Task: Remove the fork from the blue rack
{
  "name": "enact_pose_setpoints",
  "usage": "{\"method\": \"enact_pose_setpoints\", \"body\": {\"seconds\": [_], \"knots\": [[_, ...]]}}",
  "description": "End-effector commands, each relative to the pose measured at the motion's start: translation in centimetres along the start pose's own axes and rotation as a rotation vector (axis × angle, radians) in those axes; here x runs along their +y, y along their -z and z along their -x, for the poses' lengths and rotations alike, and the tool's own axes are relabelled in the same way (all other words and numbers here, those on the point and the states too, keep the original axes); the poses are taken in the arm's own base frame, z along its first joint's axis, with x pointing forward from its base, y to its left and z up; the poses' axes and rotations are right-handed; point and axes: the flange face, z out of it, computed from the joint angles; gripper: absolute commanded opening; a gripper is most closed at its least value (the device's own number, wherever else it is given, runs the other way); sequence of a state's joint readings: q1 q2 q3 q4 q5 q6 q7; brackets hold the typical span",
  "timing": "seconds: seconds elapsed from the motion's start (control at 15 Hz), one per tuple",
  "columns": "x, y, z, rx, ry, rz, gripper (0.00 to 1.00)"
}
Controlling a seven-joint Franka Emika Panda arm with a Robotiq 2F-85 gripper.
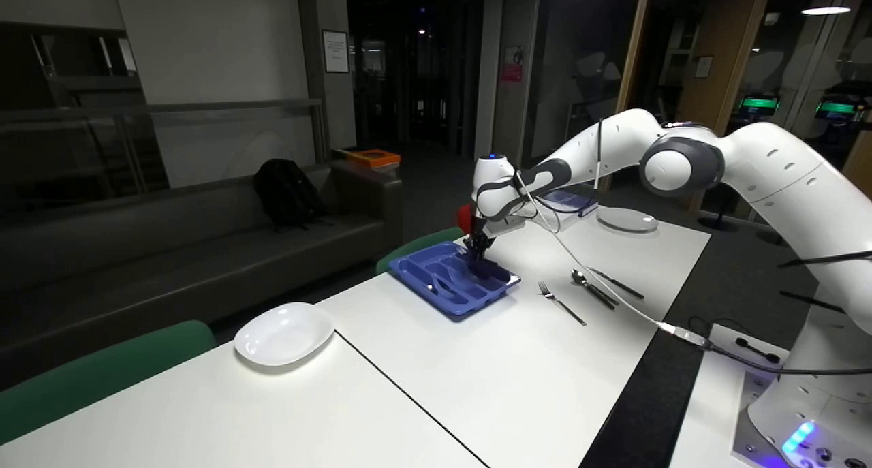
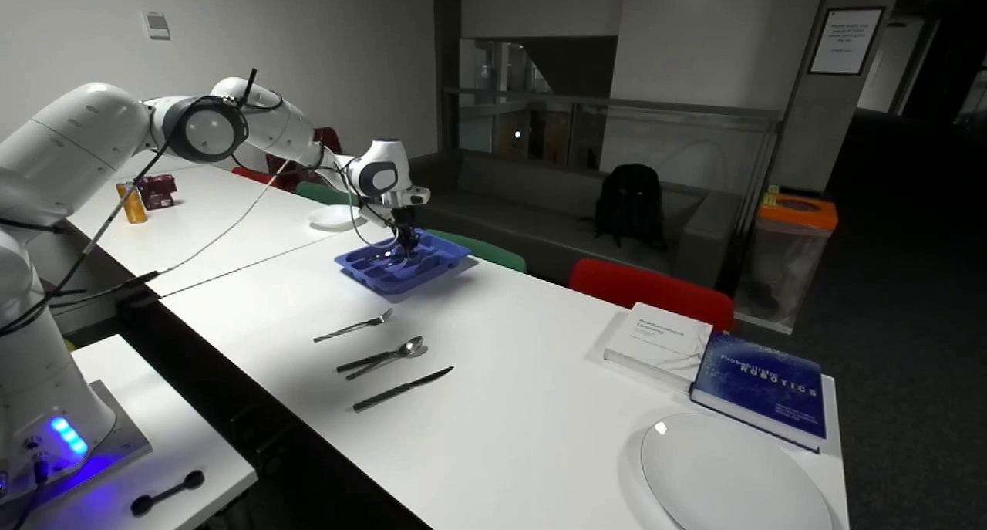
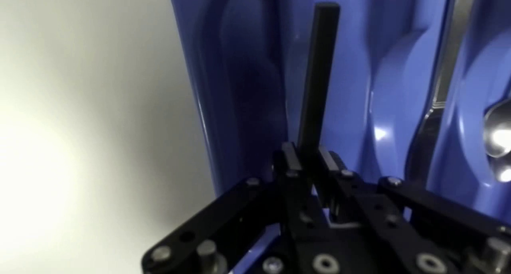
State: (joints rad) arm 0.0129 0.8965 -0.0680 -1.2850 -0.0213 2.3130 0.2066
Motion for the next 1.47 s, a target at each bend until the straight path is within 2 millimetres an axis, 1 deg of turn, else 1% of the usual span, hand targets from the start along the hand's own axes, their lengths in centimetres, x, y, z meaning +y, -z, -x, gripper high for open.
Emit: {"method": "enact_pose_setpoints", "body": {"seconds": [0.0, 0.13, 0.27, 0.4, 0.6, 0.87, 1.07, 1.2, 1.4], "knots": [[-0.9, 5.8, 2.2, 0.075, 0.02, 0.01, 0.03], [-1.0, 7.5, 3.3, 0.103, 0.025, 0.02, 0.03], [-0.2, 8.3, 4.6, 0.12, 0.021, 0.035, 0.03], [1.0, 8.7, 6.0, 0.127, 0.012, 0.036, 0.03], [3.4, 8.4, 8.4, 0.142, 0.0, 0.032, 0.03], [7.4, 7.8, 12.2, 0.166, -0.058, 0.01, 0.03], [9.9, 6.9, 14.6, 0.168, -0.109, -0.019, 0.03], [11.0, 6.1, 15.9, 0.156, -0.143, -0.04, 0.03], [11.6, 4.7, 17.8, 0.133, -0.199, -0.076, 0.03]]}}
